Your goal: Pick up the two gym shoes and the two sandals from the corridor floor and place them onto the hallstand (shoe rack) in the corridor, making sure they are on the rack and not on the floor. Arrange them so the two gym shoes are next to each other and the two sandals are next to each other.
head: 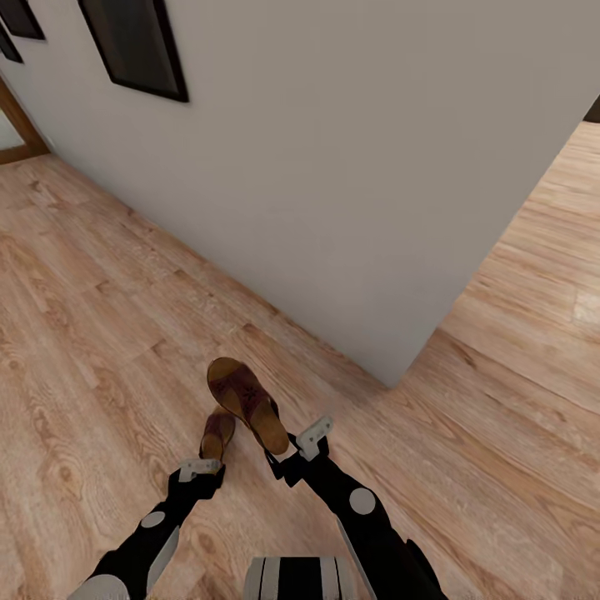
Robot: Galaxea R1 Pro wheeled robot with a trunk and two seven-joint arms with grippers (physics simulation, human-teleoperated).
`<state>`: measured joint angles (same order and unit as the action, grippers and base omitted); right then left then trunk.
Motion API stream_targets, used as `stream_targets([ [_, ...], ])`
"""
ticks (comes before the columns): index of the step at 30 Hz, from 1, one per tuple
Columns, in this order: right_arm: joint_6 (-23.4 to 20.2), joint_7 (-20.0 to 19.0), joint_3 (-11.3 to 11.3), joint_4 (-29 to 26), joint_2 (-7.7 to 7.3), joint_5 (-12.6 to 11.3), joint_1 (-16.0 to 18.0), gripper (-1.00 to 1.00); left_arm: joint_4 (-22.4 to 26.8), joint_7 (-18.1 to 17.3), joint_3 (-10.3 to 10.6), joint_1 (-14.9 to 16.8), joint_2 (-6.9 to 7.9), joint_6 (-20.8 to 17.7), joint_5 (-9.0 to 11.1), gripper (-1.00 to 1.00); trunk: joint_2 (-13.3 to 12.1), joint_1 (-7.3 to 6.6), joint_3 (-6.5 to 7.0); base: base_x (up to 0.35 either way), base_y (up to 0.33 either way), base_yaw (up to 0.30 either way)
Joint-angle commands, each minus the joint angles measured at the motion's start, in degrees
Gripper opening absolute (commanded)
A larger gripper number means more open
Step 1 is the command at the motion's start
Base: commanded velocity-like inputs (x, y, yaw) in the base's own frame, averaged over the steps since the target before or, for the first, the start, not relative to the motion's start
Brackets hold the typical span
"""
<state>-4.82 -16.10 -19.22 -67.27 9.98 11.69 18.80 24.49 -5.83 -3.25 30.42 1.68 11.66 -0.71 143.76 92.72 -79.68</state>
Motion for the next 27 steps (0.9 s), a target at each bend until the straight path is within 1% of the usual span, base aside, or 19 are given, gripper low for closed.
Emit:
stream_targets([
  [1, -0.4, -0.2, 0.0, -0.1, 0.02, 0.2, 0.0, -1.0, 0.0, -0.4, -0.4, 0.2, -0.19, 0.1, -0.1, 1.0, 0.0, 0.01, -0.36, 0.0, 0.0, 0.0],
  [2, -0.4, -0.2, 0.0, -0.3, 0.02, 0.2, 0.0, -1.0, -0.1, 0.1, -0.3, 0.7, -0.55, 0.1, 0.0, 1.0, 0.0, 0.04, -0.67, 0.0, 0.0, 0.0],
  [5, -0.4, -0.2, 0.0, -2.2, 0.02, 0.2, 0.0, -1.0, 0.2, 0.4, -0.2, 1.1, -0.73, 0.2, -0.1, 1.0, 0.1, 0.11, -1.51, 0.0, 0.0, 0.0],
  [7, -0.6, -0.1, 0.0, -4.2, 0.02, 0.1, 0.0, -1.0, 0.8, 0.4, -0.2, 1.8, -0.74, 0.1, -0.1, 1.0, 0.1, 0.11, -1.57, 0.0, 0.0, 0.0],
  [8, -2.5, -0.1, -0.6, -8.1, 0.02, -0.3, 0.0, -1.0, 1.6, 0.5, -0.2, 2.4, -0.67, -0.2, -0.2, 1.0, 0.1, 0.11, -1.58, 0.0, 0.0, 0.0],
  [9, -3.4, -0.1, -0.9, -9.1, 0.02, -0.4, 0.0, -1.0, 1.8, 0.5, -0.2, 2.5, -0.64, -0.2, -0.2, 1.0, 0.1, 0.11, -1.58, 0.0, 0.0, 0.0],
  [10, -5.7, -0.1, -1.8, -11.2, 0.02, -0.6, 0.0, -1.0, 2.2, 0.5, -0.2, 2.6, -0.56, -0.3, -0.2, 1.0, 0.1, 0.11, -1.59, 0.0, 0.0, 0.0],
  [11, -7.0, -0.1, -2.3, -12.1, 0.02, -0.6, 0.0, -1.0, 2.3, 0.5, -0.2, 2.7, -0.5, -0.3, -0.2, 1.0, 0.1, 0.11, -1.59, 0.0, 0.0, 0.0],
  [13, -11.8, -0.2, -3.9, -15.2, 0.02, -0.8, 0.0, -1.0, 2.6, 0.5, -0.2, 2.8, -0.28, -0.3, -0.2, 1.0, 0.1, 0.11, -1.6, 0.0, 0.0, 0.0],
  [18, -15.3, -0.2, -5.0, -17.2, 0.02, -0.9, 0.0, -1.0, 2.8, 0.5, -0.2, 2.7, -0.05, 0.0, -0.2, 1.0, 0.1, 0.11, -1.6, 0.0, 0.0, 0.0],
  [22, -16.4, -0.3, -5.4, -17.9, 0.02, -0.9, 0.0, -1.0, 2.9, 0.5, -0.5, 2.6, 0.3, 0.1, -0.3, 1.0, 0.1, 0.22, -2.49, 0.0, 0.0, 0.0],
  [27, -16.6, -0.3, -5.6, -18.1, 0.02, -0.9, 0.0, -1.0, 2.9, 0.5, -0.5, 2.7, 0.35, 0.1, -0.3, 1.0, 0.2, 0.35, -3.6, 0.0, 0.0, 0.0],
])
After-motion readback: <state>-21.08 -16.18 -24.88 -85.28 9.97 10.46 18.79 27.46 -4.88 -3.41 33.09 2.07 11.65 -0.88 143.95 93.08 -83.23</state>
